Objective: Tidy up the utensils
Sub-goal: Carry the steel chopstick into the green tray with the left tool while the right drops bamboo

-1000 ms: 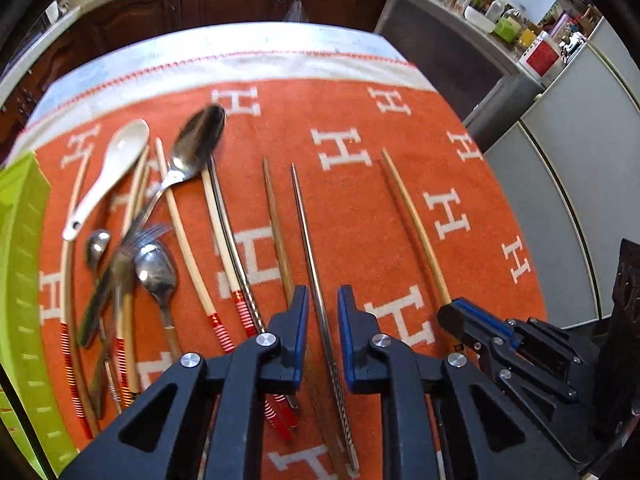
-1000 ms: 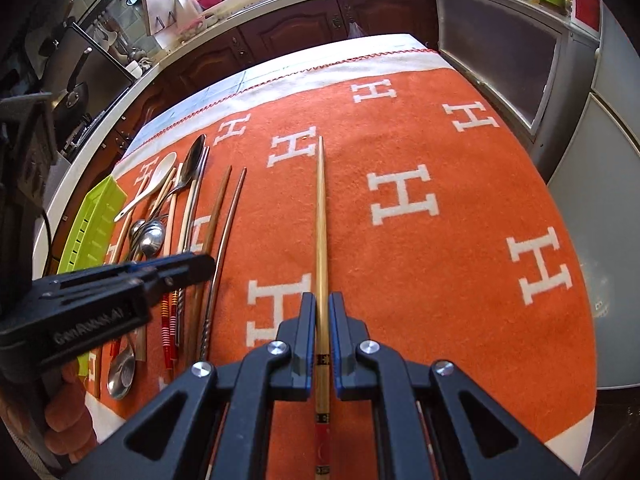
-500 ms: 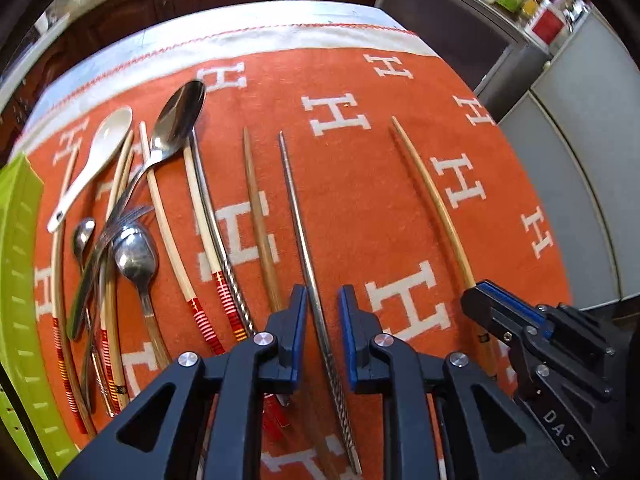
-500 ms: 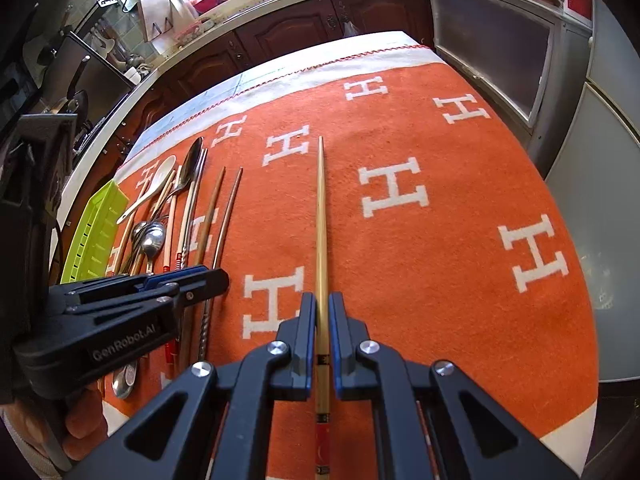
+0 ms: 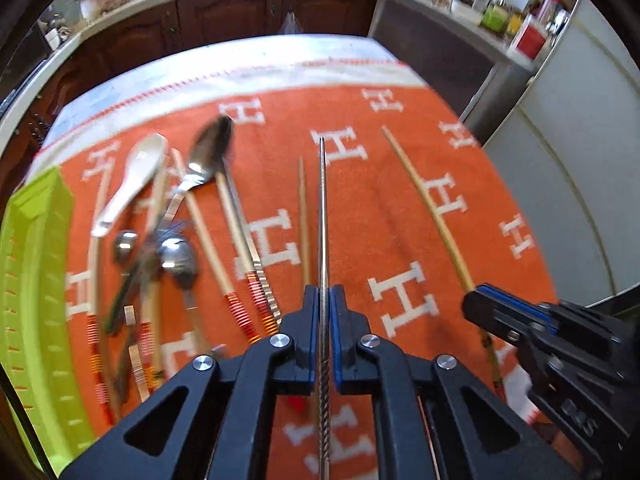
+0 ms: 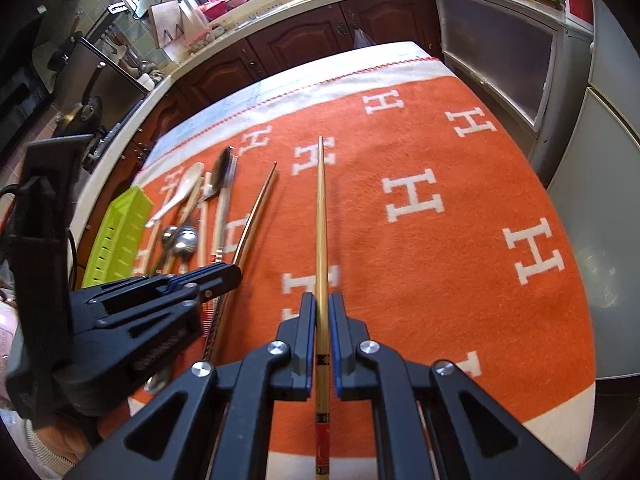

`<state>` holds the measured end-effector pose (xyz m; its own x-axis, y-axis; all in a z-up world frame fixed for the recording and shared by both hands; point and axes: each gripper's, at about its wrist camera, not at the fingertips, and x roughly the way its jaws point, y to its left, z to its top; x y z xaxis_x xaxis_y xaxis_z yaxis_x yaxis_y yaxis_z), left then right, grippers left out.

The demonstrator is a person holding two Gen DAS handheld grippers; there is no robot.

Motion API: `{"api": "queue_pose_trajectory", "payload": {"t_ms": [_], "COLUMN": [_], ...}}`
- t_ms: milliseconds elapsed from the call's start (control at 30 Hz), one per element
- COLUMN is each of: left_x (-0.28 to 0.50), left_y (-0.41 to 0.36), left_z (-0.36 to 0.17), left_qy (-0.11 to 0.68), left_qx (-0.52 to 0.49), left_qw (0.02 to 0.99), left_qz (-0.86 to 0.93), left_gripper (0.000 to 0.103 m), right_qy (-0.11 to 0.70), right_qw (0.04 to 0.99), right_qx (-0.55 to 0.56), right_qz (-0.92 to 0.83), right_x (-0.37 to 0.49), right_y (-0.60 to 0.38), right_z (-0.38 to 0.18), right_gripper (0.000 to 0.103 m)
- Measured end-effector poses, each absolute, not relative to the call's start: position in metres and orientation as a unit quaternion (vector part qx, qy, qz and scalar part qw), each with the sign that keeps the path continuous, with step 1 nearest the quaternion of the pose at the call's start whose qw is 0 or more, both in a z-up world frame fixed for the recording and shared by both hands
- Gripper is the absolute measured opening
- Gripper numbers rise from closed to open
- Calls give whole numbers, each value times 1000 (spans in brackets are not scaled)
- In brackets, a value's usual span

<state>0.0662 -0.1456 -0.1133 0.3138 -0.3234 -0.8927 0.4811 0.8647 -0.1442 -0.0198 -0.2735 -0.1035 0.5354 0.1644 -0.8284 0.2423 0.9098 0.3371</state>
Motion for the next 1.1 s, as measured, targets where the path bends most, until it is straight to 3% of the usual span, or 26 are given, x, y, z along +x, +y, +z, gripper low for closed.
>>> {"api": "queue_pose_trajectory", "payload": {"t_ms": [367,700,1000,1033,1100], "left_x": [77,116,138,139,138], "left_y": [-8,93,111,114,117], "left_z": [-32,-54,-94,-97,-99], "left_qy": [444,472,504,506,510], "left_qx": [86,28,23,20,17], "left_qw": [886,880,862,861,859], "left_qz": [-100,-41,-48,-48,-48], "left_gripper": [3,3,4,5,22], "right_qy": [479,511,545,548,557], "right_qw": [843,804,761,757,746], "right_qx": [231,264,311,320,331], "right_qz": [80,153,160,158,155], "right_x": [14,79,121,124,128], "right_y": [-200,-89,-41,-39,-36], "right_z": [-51,-52,-81,-84,-93], "right_gripper": [7,7,7,8,10]}}
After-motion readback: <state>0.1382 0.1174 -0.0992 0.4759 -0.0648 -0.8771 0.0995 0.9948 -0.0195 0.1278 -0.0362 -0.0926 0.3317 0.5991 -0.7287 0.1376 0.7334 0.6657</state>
